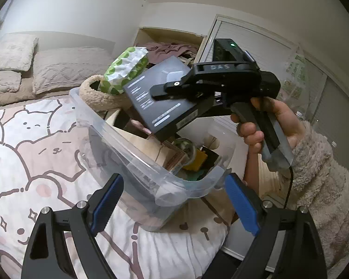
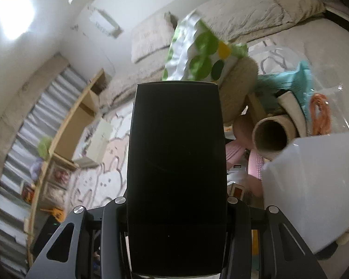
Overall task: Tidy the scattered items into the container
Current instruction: 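Lower the charger box into the bin and open the right gripper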
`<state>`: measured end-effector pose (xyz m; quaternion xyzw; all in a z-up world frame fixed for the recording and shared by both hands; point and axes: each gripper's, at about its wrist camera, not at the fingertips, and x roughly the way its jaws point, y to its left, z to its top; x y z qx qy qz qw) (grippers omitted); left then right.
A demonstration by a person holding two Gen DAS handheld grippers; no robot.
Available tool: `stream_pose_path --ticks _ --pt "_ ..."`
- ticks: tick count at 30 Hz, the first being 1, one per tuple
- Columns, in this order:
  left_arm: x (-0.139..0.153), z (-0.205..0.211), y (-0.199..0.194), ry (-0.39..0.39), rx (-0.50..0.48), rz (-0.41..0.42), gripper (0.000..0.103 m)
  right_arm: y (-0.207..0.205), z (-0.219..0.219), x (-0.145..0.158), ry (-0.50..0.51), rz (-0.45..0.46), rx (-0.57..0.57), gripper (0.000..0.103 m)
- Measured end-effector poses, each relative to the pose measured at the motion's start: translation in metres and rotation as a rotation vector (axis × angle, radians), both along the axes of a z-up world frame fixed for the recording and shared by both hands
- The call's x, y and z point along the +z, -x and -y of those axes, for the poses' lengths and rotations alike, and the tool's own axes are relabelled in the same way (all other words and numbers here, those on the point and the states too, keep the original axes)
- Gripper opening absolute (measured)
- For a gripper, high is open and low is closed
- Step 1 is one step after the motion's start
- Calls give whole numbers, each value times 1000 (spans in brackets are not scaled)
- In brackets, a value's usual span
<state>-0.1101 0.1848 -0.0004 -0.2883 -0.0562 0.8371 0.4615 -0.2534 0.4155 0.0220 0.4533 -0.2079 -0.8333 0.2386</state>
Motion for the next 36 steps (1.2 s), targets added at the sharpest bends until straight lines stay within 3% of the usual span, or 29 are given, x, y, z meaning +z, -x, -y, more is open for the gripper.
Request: stream_pose_path --ticks 7,11,13,17,19,23,27,31,36 --pt "-1 1 0 -12 -7 12 90 13 9 1 -28 37 6 44" --pt "-2 2 0 -14 -7 12 90 10 3 -1 68 69 15 44" --pt "-2 2 0 -13 -6 13 90 9 4 -7 23 98 18 44" --pt "-3 4 0 -13 -2 17 90 8 0 -9 -92 115 -48 65" --pt "-3 5 -1 -15 -2 16 90 5 1 1 -133 73 -48 72" --pt "-4 6 0 -10 2 18 90 -12 7 33 -259 -60 -72 99" --pt "-3 6 0 -14 4 16 90 -26 1 59 -320 -163 -83 100" --pt "-1 5 -1 -15 0 10 90 -37 10 70 -283 -208 -29 100" --pt "2 3 -4 -17 -6 3 90 -35 18 53 -125 -145 33 100"
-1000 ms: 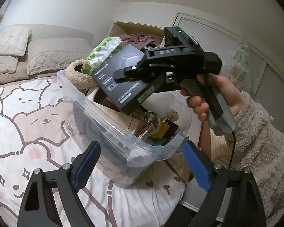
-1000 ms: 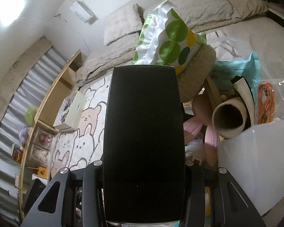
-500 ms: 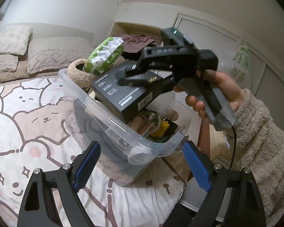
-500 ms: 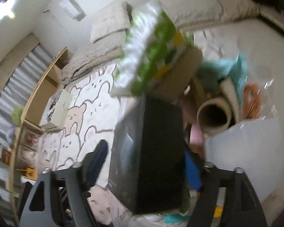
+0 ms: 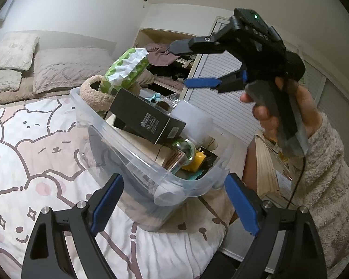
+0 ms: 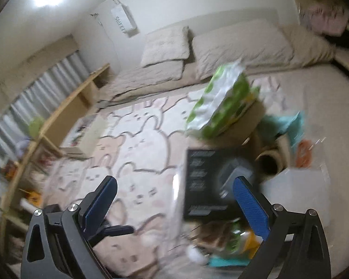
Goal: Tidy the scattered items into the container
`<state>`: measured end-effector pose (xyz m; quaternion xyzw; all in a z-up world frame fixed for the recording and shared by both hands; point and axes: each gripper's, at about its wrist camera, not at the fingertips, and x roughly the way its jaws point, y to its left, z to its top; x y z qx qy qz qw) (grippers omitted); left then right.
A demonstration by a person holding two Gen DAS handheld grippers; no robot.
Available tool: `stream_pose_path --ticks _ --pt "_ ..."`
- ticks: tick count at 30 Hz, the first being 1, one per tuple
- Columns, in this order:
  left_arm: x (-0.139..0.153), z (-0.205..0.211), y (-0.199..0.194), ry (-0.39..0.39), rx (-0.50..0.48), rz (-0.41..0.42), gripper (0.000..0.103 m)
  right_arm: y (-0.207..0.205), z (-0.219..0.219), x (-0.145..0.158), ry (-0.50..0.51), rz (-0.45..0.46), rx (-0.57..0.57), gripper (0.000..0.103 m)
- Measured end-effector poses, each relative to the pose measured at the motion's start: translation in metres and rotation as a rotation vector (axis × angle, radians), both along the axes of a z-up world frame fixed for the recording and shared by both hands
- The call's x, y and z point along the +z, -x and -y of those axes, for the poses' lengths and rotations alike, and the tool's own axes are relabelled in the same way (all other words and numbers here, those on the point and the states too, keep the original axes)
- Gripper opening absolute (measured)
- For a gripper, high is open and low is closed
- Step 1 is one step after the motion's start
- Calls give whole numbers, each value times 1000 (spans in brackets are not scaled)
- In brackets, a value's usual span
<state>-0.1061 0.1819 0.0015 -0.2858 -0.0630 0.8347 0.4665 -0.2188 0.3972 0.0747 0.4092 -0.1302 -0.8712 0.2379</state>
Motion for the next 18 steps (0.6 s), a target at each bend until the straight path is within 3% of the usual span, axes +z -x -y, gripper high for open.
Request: stream_pose_path --ticks 6,14,18 --pt "2 -4 -3 9 -2 -9 90 11 3 -39 16 95 -4 100" --pt "9 -9 -3 5 3 -21 90 9 8 -42 -36 36 -15 99" --pt "11 -13 -5 2 2 -21 90 7 0 -35 14 54 -39 99"
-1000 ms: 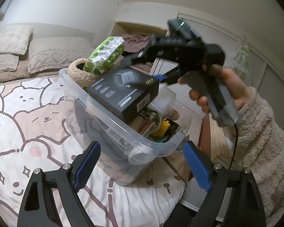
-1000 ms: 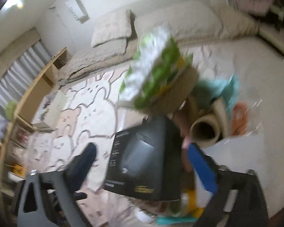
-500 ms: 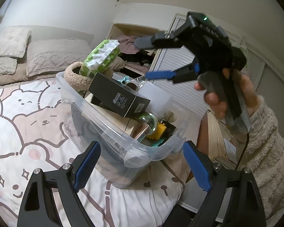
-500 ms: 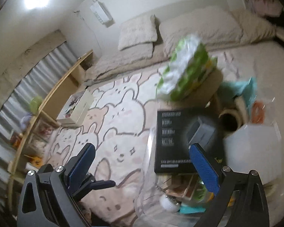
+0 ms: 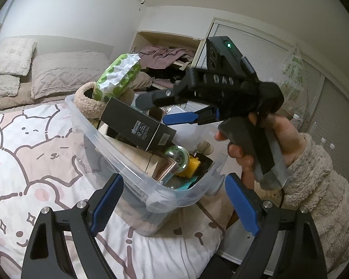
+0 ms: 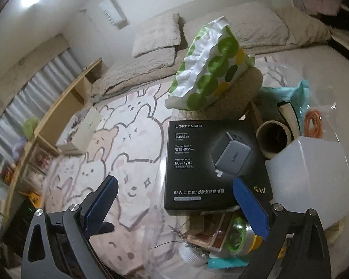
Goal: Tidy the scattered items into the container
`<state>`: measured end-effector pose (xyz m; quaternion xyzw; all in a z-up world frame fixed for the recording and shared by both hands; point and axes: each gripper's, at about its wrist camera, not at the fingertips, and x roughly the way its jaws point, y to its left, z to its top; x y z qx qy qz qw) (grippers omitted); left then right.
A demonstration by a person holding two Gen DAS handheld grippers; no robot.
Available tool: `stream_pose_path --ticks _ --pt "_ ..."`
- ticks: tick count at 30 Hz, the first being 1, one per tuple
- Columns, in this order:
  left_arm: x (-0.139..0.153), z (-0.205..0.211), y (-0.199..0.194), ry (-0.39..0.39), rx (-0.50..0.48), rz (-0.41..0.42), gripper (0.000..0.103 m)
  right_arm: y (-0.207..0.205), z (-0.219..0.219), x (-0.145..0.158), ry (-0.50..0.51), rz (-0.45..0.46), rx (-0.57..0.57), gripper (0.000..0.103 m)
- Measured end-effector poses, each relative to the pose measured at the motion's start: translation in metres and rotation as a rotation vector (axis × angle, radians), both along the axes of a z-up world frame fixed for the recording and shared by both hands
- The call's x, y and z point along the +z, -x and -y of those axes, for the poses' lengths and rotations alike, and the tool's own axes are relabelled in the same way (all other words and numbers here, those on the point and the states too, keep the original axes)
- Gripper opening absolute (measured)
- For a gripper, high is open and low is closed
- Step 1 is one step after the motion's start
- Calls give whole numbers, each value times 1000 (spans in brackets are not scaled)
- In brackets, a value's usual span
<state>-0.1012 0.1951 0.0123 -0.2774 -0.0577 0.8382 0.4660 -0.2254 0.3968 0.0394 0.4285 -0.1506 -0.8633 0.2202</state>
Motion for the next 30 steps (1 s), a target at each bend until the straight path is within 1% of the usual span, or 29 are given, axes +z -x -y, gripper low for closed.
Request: stream_pose_path --ticks 1,4,7,9,12,13,14,15,16,20,25,30 --pt "1 -1 -1 2 0 -2 90 -3 -2 3 12 -14 -3 99" --pt "5 0 -5 7 5 -19 90 -20 -4 16 -6 -91 -25 99" --pt "11 2 -7 3 14 -31 90 -35 -9 26 18 -147 -49 99" --pt "14 4 -9 -2 21 -36 90 -48 -12 31 -11 -194 -86 103" --pt "19 6 -13 -2 32 -50 90 -66 -16 36 -51 -266 -138 103" --pt "21 6 -15 2 39 -58 92 -71 -17 37 -56 -283 -151 103" --pt "22 6 -17 6 47 -63 98 -76 -19 38 -61 -301 -163 103" --pt "23 7 -18 6 55 -67 100 -84 -20 38 -70 -320 -177 103" --pt "24 8 -20 5 61 -71 101 -89 -21 39 -80 -336 -189 103" --pt "29 11 -26 15 86 -88 103 -109 -22 42 -99 -384 -207 103" --pt "38 17 -36 18 134 -122 103 -132 -18 43 -107 -432 -221 103" --pt "45 23 -48 28 163 -152 103 -156 -8 39 -136 -475 -223 103"
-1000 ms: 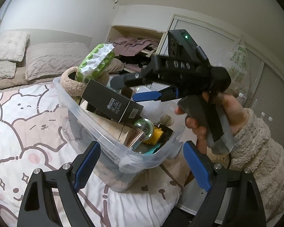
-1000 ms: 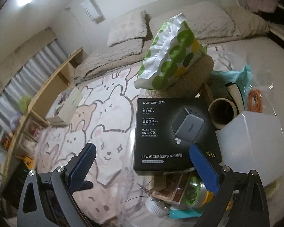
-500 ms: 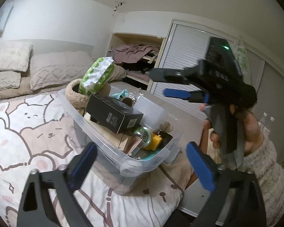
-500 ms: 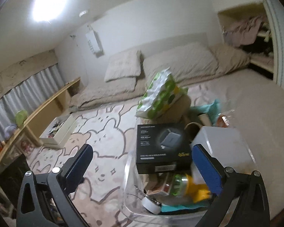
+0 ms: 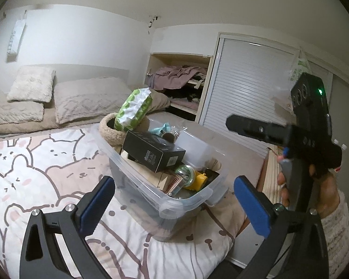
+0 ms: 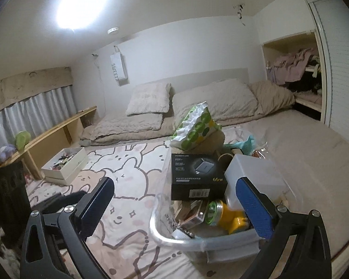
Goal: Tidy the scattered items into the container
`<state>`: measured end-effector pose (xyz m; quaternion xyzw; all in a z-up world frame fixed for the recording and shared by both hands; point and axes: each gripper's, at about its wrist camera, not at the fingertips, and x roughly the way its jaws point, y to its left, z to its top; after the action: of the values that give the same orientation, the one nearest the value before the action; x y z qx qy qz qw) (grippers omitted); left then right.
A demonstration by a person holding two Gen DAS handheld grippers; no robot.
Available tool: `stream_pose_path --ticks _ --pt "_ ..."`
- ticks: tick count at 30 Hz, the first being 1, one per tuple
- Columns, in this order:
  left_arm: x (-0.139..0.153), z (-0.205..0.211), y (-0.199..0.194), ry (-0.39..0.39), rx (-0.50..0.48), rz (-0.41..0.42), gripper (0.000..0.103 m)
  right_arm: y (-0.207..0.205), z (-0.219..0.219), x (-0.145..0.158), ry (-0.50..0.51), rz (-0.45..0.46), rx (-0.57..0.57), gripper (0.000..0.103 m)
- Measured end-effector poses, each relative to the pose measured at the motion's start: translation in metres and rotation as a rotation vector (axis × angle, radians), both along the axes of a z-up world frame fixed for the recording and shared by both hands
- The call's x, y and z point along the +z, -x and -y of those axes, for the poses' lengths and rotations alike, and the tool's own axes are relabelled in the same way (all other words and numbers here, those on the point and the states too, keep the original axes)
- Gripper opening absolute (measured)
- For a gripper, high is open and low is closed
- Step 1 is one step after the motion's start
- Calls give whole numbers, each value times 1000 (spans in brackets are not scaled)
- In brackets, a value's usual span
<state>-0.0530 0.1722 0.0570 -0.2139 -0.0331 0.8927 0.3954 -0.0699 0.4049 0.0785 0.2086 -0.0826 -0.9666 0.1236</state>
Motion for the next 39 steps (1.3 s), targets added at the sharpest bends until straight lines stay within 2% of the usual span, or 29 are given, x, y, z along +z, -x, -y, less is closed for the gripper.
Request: stream_pose_path --ticks 4,8,14,22,29,39 --pt "5 7 -10 -11 0 -12 103 -16 8 -5 -24 -23 -7 103" --pt "11 14 -22 -9 17 -40 103 -33 12 -8 -3 -39 -6 103" --pt "15 20 -41 43 84 -77 103 -56 23 -9 -67 -95 -35 103" --pt "14 33 -58 68 162 -110 103 -75 35 -15 -132 -133 -63 103" --pt "7 49 -55 72 230 -83 103 -85 43 -27 -170 -136 -71 103" --pt "-6 74 -50 130 336 -63 103 -89 57 -40 -215 -127 -58 103"
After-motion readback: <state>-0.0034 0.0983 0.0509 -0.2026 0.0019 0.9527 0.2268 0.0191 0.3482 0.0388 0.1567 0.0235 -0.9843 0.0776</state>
